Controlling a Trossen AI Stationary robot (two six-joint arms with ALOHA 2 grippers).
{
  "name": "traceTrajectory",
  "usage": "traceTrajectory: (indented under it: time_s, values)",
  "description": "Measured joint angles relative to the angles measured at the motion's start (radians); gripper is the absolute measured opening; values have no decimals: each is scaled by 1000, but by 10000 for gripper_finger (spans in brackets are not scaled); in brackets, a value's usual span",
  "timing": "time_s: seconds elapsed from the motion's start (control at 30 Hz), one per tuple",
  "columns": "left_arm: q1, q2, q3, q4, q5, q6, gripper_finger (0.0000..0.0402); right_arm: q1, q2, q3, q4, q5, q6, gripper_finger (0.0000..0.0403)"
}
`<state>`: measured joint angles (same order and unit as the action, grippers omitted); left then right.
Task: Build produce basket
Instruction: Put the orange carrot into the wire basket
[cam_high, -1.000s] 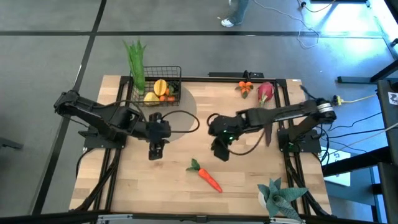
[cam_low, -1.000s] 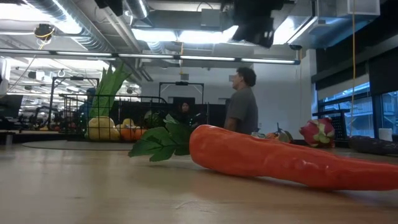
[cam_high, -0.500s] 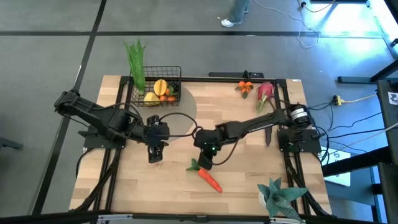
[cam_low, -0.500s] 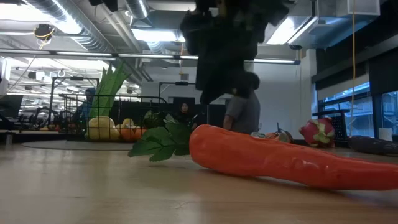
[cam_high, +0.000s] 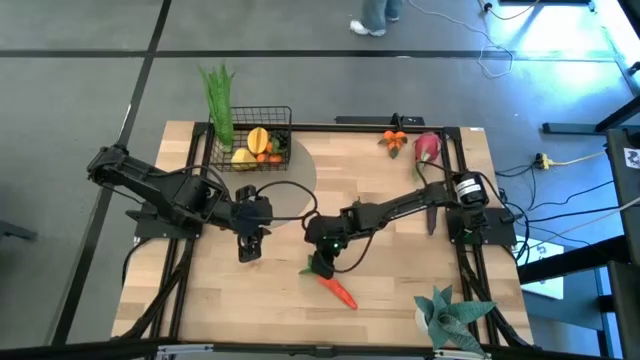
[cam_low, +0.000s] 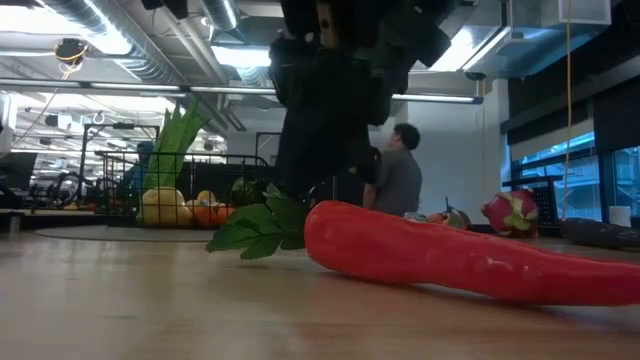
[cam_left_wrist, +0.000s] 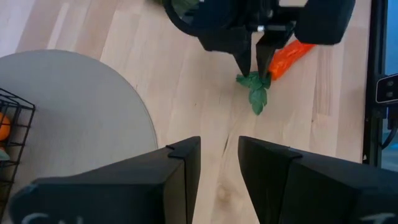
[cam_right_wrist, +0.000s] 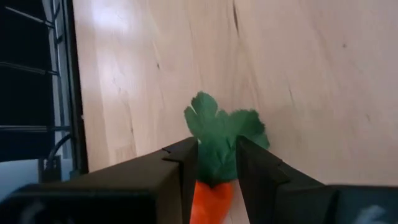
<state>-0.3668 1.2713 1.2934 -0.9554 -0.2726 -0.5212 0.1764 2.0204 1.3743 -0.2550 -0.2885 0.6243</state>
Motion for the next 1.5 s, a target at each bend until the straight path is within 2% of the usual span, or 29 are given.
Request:
traceTrajectory:
  time_s: [0.27,0.47,0.8,1.13,1.33,1.5]
  values:
    - [0,0,0,-3,1,8,95,6,7,0,5,96,2,97]
    - [0,0,0,-3,1,9,95,11,7,0,-1,104,27,97]
    - [0,0,0,-3,1,9,95,11,20,1,6,103,30,97]
    - [0,0,0,-9,1,8,95,14,66,1,55,1,30,97]
    - [0,0,0,-16,1,8,95,24,71,0,67,15,16,97]
    - [0,0,0,-22,1,8,95,24,70,0,81,9,-1,68]
